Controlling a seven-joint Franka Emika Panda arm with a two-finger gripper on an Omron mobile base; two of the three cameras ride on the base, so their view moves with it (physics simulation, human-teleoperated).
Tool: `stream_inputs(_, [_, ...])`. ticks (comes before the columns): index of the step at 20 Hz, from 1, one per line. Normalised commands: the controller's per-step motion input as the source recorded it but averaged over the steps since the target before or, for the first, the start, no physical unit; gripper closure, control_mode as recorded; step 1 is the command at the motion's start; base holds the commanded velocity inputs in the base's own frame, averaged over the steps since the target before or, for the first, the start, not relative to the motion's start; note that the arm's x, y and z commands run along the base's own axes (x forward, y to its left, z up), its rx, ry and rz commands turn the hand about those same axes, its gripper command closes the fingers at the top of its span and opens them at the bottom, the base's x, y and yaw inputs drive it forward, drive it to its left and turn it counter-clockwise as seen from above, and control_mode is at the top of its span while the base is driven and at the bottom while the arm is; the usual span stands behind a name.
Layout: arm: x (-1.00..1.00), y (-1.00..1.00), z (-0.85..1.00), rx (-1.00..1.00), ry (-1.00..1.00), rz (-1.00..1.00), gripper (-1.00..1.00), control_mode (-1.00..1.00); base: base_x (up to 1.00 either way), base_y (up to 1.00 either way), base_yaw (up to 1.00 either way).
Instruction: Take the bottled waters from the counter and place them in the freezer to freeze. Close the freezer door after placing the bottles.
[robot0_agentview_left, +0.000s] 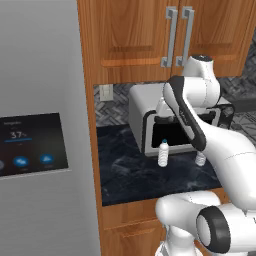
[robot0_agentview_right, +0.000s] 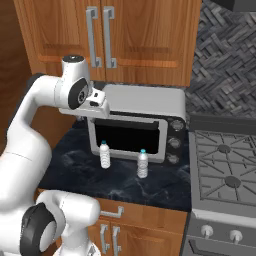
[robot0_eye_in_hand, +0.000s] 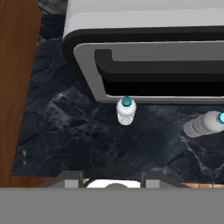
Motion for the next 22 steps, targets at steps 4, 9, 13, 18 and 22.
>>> stream_inputs(4, [-0.27,-0.31,0.00,0.02,-0.13,0.04,-1.00,-1.00,0.00,0.00,0.00])
stream_inputs(9, [-0.68,-0.78,0.00,0.05,-0.23,0.09,-1.00,-1.00,0.00,0.00,0.00])
stream_inputs(13, [-0.68,-0.81,0.00,0.02,-0.33,0.10,-1.00,-1.00,0.00,0.00,0.00])
stream_inputs(18, [-0.59,-0.77,-0.07,0.00,-0.53,0.26,-1.00,-1.00,0.00,0.00,0.00])
stream_inputs(22, [-0.54,-0.94,-0.38,0.09,-0.53,0.29,-1.00,-1.00,0.00,0.00,0.00])
